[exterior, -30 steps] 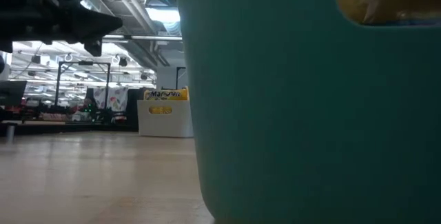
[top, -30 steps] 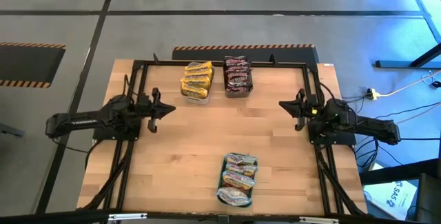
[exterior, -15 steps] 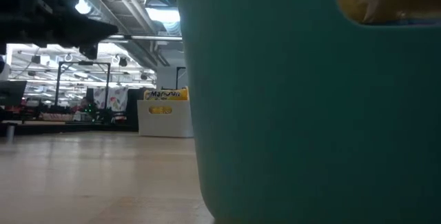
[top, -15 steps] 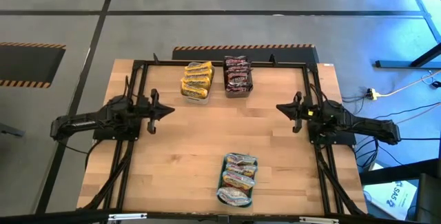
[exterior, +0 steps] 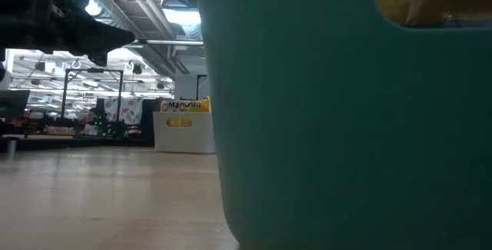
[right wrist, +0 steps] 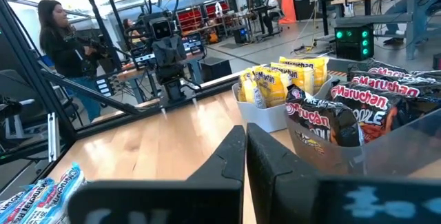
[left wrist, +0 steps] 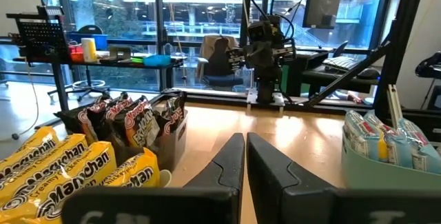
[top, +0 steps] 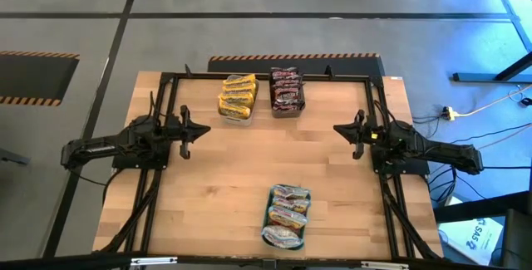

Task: Sort Maruchan noodles
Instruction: Return to Home Position

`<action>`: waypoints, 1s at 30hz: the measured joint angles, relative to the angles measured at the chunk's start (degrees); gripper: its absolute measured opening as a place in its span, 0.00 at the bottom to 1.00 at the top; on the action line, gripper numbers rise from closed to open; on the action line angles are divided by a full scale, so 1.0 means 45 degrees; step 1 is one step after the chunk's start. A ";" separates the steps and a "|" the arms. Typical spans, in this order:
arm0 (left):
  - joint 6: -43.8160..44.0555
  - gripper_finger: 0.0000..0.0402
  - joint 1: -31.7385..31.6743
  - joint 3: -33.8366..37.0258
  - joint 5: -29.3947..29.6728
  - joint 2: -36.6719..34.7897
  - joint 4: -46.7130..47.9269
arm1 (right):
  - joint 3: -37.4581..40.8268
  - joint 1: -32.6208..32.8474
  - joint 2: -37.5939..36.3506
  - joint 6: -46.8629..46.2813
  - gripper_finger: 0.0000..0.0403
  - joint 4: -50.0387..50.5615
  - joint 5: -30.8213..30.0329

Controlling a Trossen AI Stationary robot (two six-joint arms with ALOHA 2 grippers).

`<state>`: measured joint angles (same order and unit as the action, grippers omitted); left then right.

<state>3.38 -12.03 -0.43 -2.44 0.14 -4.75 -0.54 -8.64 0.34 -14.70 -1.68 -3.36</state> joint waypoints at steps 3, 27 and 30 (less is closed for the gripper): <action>0.0000 0.02 0.0000 0.0000 0.0000 0.0000 0.0000 | 0.0000 -0.0002 0.0000 0.0000 0.00 0.0003 -0.0003; 0.0010 0.04 0.0000 0.0000 0.0010 0.0000 0.0004 | 0.0000 -0.0002 0.0000 0.0000 0.00 0.0022 -0.0008; 0.0010 0.04 0.0000 0.0000 0.0010 0.0000 0.0000 | 0.0000 -0.0002 0.0000 0.0000 0.00 0.0022 -0.0008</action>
<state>3.42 -12.03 -0.43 -2.39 0.14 -4.75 -0.54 -8.64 0.34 -14.70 -1.58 -3.40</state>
